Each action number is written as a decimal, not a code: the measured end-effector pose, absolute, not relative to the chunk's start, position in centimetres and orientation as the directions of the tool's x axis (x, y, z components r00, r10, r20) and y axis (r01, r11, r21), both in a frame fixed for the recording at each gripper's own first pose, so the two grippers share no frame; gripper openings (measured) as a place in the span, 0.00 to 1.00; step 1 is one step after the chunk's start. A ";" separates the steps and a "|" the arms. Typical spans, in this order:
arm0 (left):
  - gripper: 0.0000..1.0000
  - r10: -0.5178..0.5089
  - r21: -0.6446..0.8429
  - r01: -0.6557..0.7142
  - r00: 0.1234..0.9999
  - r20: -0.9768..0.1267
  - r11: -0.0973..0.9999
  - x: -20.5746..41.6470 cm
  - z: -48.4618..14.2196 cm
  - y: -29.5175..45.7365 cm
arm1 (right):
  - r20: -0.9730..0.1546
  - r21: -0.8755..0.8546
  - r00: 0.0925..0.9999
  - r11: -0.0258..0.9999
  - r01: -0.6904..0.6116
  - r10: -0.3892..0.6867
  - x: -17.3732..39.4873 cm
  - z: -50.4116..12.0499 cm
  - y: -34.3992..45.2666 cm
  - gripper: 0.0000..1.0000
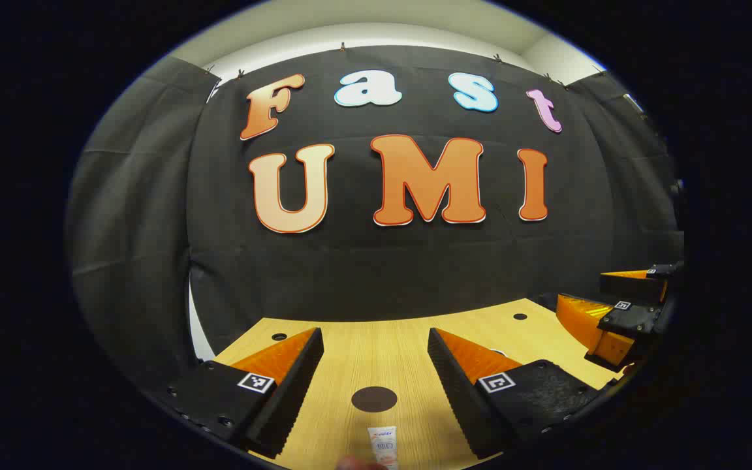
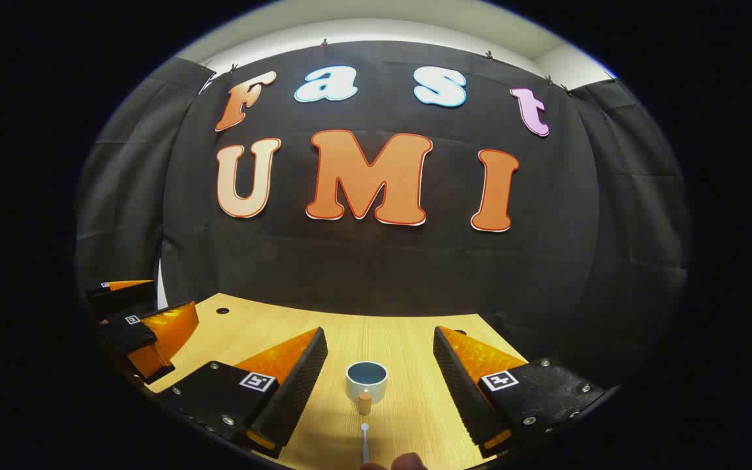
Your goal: Put the toothbrush and toothpaste on the desktop into the cup, then pick up the cup and place it on the coaster on the desktop.
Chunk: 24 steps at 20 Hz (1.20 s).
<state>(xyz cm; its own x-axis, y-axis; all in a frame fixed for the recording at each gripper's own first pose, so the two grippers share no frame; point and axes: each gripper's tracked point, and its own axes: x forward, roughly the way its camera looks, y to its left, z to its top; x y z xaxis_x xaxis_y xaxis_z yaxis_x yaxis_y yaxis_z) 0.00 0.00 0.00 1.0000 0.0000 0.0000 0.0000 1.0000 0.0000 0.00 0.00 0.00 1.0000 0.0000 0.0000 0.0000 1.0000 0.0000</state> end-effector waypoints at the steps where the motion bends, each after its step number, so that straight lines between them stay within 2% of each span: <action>1: 0.97 -0.005 0.003 0.005 1.000 -0.003 1.000 0.0 -0.1 -0.1 | -0.005 -0.005 1.000 1.000 -0.006 0.006 0.1 -0.2 0.1 0.99; 24: 0.97 -0.012 0.032 0.015 0.997 -0.074 0.999 0.5 -2.9 -0.6 | -0.092 -0.029 0.995 0.999 -0.036 0.033 0.8 -2.4 0.6 0.99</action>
